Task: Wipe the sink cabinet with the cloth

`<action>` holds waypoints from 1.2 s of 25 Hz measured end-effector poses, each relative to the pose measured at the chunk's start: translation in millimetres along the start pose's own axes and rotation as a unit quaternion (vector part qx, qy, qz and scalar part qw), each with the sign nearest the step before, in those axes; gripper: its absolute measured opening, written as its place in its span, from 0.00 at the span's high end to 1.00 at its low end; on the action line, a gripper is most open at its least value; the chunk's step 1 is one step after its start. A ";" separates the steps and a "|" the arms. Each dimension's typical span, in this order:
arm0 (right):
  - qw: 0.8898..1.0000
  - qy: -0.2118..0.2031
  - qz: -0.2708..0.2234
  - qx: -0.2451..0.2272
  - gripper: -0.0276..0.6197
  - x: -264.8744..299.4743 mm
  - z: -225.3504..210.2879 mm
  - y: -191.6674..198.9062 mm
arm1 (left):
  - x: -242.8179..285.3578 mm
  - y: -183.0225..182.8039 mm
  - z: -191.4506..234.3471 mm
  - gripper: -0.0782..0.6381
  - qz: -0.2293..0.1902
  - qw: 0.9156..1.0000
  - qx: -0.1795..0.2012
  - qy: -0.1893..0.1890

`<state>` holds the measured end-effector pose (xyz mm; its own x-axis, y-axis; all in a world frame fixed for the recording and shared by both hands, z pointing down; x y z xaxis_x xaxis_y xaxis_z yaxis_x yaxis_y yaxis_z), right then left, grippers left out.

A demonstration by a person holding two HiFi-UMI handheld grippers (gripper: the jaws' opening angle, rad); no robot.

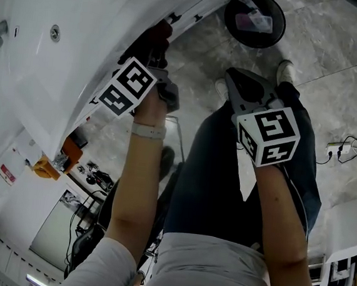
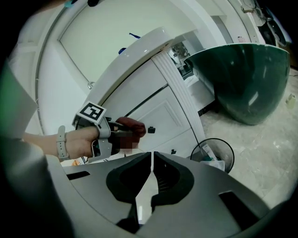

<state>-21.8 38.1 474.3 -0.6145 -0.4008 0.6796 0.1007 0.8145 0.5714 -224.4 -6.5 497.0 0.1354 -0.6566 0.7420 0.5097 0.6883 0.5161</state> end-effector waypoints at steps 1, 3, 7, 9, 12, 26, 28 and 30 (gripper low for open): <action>1.000 -0.002 0.002 -0.001 0.91 -0.9 0.9 0.3 | -5.5 -3.2 -5.2 0.80 -0.007 1.000 0.005 0.002; 1.000 -0.004 0.005 -0.003 0.91 -2.4 0.6 0.3 | -15.1 -11.8 -18.7 0.80 -0.022 0.999 0.022 0.011; 1.000 -0.003 0.004 -0.001 0.91 -6.2 -5.7 -2.4 | -21.7 -25.1 -46.8 0.80 -0.031 0.998 0.034 0.036; 1.000 -0.001 0.004 0.003 0.91 -7.5 -8.9 -3.7 | -18.2 -28.2 -56.4 0.80 -0.029 0.998 0.029 0.046; 1.000 -0.002 0.001 0.005 0.91 -8.1 -10.0 -6.3 | -9.8 -27.7 -61.5 0.80 -0.023 0.998 0.030 0.049; 0.999 0.006 -0.011 0.030 0.91 -10.7 -27.7 -3.0 | 40.2 -1.1 -28.8 0.80 0.012 0.997 0.078 0.015; 0.999 0.006 -0.011 0.032 0.91 -11.4 -27.7 -0.8 | 39.9 -0.1 -27.8 0.80 0.006 0.997 0.080 0.012; 0.999 0.006 -0.008 0.034 0.91 -11.5 -28.2 2.3 | 37.7 0.3 -26.7 0.80 0.000 0.997 0.081 0.007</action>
<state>7.6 32.8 480.7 -0.6055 -0.4191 0.6765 0.0379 0.8339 0.5506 -196.4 -39.2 513.7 0.1469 -0.6604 0.7364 0.3655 0.7280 0.5799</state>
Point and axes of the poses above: the fingertips, and each gripper's own axes: x forward along the fingers, z to its left, y out of its underside, the point moved 1 cm from there along -x, backward along the fingers, and after that the axes turned 8 degrees about y, right-handed, at the moved point
